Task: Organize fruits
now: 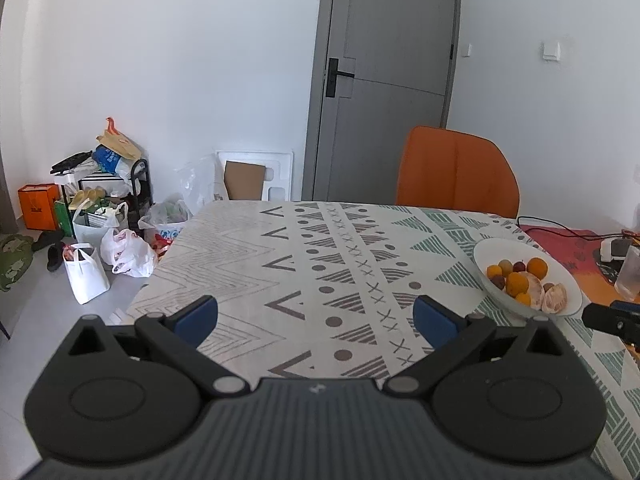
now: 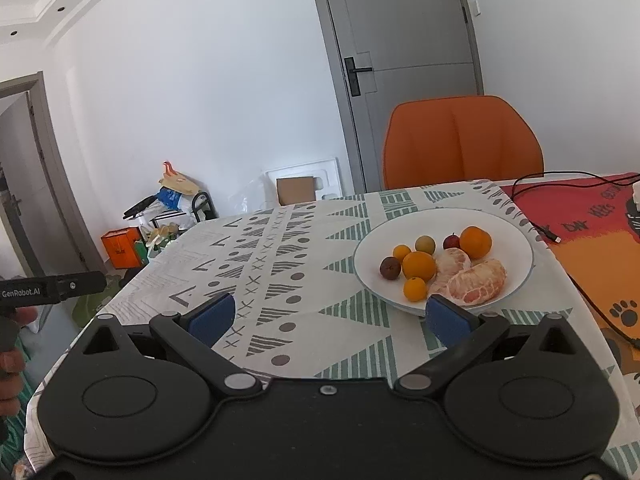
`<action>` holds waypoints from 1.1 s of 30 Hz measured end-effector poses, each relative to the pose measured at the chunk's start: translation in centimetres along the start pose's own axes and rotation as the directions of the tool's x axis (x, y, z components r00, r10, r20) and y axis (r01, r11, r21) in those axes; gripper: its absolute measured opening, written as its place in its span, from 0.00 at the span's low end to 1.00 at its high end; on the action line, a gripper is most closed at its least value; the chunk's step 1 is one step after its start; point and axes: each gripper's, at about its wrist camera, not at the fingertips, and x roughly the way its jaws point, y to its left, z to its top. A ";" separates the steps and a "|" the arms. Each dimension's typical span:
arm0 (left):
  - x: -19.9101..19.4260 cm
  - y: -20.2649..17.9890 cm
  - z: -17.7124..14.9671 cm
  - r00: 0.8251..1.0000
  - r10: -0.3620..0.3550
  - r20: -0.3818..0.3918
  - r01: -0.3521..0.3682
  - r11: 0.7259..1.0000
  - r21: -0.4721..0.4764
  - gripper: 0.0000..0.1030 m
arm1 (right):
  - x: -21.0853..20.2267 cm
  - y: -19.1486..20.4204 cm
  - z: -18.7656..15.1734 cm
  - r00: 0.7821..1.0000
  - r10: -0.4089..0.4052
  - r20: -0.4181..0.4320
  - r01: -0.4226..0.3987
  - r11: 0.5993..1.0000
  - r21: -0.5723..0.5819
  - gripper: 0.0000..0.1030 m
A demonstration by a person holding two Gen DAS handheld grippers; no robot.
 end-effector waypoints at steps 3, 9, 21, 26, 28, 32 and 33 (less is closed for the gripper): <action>-0.1 -0.1 -0.2 1.000 -0.003 -0.004 0.003 1.000 0.004 1.00 | 0.1 0.1 0.0 1.000 0.004 -0.003 -0.004 1.000 -0.002 1.00; -0.1 -0.1 -0.3 1.000 -0.009 -0.009 0.009 1.000 0.007 1.00 | 0.3 0.0 -0.2 1.000 0.002 -0.008 -0.002 1.000 0.004 1.00; -0.1 -0.4 -0.3 1.000 -0.006 -0.009 0.006 1.000 0.015 1.00 | 0.5 0.3 -0.4 1.000 0.008 -0.010 -0.008 1.000 -0.002 1.00; 0.0 -0.5 -0.2 1.000 -0.006 -0.011 0.006 1.000 0.016 1.00 | 0.5 0.4 -0.4 1.000 0.008 -0.013 -0.008 1.000 -0.001 1.00; 0.0 -0.5 -0.2 1.000 -0.006 -0.010 0.006 1.000 0.019 1.00 | 0.4 0.5 -0.4 1.000 0.008 -0.010 -0.009 1.000 -0.003 1.00; 0.0 -0.5 -0.3 1.000 -0.005 -0.010 0.005 1.000 0.020 1.00 | 0.5 0.7 -0.4 1.000 0.012 -0.010 -0.012 1.000 -0.007 1.00; 0.0 -0.5 -0.3 1.000 -0.006 -0.010 0.006 1.000 0.020 1.00 | 0.5 0.8 -0.5 1.000 0.013 -0.011 -0.013 1.000 -0.007 1.00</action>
